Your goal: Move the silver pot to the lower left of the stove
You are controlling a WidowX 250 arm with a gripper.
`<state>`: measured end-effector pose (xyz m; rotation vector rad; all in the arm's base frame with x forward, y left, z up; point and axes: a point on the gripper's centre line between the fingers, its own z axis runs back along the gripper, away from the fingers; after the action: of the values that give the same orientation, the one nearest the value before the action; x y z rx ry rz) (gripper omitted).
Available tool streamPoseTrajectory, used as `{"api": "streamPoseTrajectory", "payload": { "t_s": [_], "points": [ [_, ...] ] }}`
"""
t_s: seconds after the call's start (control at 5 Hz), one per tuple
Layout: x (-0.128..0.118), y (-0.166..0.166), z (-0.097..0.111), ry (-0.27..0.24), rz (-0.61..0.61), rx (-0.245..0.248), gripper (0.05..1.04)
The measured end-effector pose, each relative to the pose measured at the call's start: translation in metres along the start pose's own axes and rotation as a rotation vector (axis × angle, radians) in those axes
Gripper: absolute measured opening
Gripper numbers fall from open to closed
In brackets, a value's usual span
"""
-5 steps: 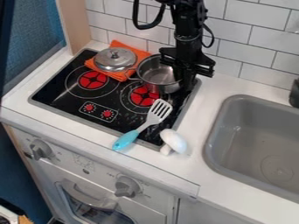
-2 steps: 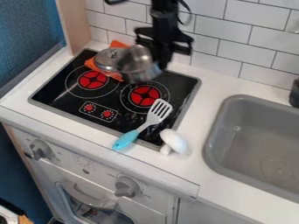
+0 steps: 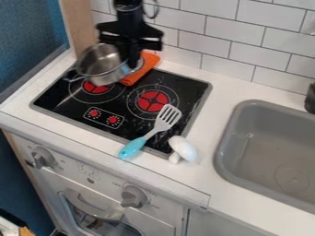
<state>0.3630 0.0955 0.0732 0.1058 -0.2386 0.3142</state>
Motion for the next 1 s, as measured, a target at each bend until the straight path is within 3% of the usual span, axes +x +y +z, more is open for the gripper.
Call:
{"api": "streamPoseTrajectory", "payload": {
  "t_s": [0.2,0.6,0.8,1.0],
  "points": [
    [-0.012,0.042,-0.011,0.019,0.159,0.069,0.073],
    [-0.025,0.074,-0.035,0.066,0.328,0.172,0.073],
    [-0.029,0.076,-0.058,0.120,0.339,0.181,0.073],
    [-0.022,0.075,-0.067,0.139,0.360,0.184,0.073]
  ]
}}
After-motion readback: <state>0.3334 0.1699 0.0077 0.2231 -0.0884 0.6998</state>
